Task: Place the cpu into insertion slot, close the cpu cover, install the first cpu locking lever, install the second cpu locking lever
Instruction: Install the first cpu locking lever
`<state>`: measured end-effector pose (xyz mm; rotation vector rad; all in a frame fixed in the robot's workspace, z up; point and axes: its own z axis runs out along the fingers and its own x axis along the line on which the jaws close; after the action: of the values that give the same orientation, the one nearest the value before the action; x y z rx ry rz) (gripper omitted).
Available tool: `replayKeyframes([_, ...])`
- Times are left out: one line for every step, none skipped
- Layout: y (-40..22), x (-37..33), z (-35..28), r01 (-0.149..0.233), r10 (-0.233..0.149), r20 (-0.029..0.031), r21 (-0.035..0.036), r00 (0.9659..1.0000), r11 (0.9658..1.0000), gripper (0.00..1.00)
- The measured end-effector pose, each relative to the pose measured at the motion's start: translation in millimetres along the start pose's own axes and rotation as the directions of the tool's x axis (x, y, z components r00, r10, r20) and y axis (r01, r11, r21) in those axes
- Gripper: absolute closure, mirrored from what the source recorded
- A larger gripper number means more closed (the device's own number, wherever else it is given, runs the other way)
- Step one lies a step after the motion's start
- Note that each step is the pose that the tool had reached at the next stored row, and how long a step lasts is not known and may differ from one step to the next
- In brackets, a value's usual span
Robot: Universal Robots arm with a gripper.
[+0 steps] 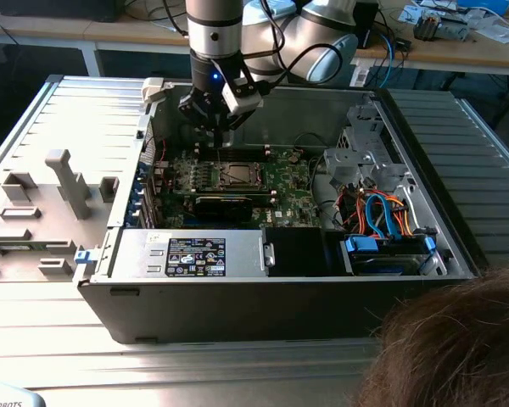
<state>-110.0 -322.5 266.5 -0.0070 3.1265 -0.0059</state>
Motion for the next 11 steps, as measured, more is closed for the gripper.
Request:
replayKeyframes([0.2, 0.3, 0.0, 0.0, 0.0, 0.0001, 0.0, 1.0, 1.0, 0.89])
replayKeyframes([0.3, 0.4, 0.0, 0.0, 0.0, 0.0, -0.0001, 1.0, 1.0, 0.89])
replayKeyframes([0.4, 0.7, 0.0, 0.0, 0.0, 0.0, -0.0001, 1.0, 1.0, 0.89])
replayKeyframes([0.6, 0.8, 0.0, 0.0, 0.0, 0.0001, 0.0, 1.0, 1.0, 0.89])
replayKeyframes([0.7, 0.9, 0.0, 0.0, 0.0, 0.0, 0.0, 1.0, 1.0, 0.89])
replayKeyframes([0.8, 1.1, 0.0, 0.0, 0.0, 0.0, 0.0, 1.0, 1.0, 0.89])
replayKeyframes([1.0, 1.3, 0.0, 0.0, 0.0, 0.0, 0.0, 1.0, 1.0, 0.89])
replayKeyframes([1.1, 1.4, 0.0, 0.0, 0.0, 0.0001, 0.0, 1.0, 1.0, 0.89])
replayKeyframes([1.2, 1.6, 0.0, 0.0, 0.0, 0.0, 0.0, 1.0, 1.0, 0.89])
replayKeyframes([1.4, 1.8, 0.0, 0.0, 0.0, 0.0, 0.0, 1.0, 1.0, 0.89])
replayKeyframes([1.6, 2.2, 0.0, 0.0, 0.0, 0.0, 0.0, 1.0, 1.0, 0.89])
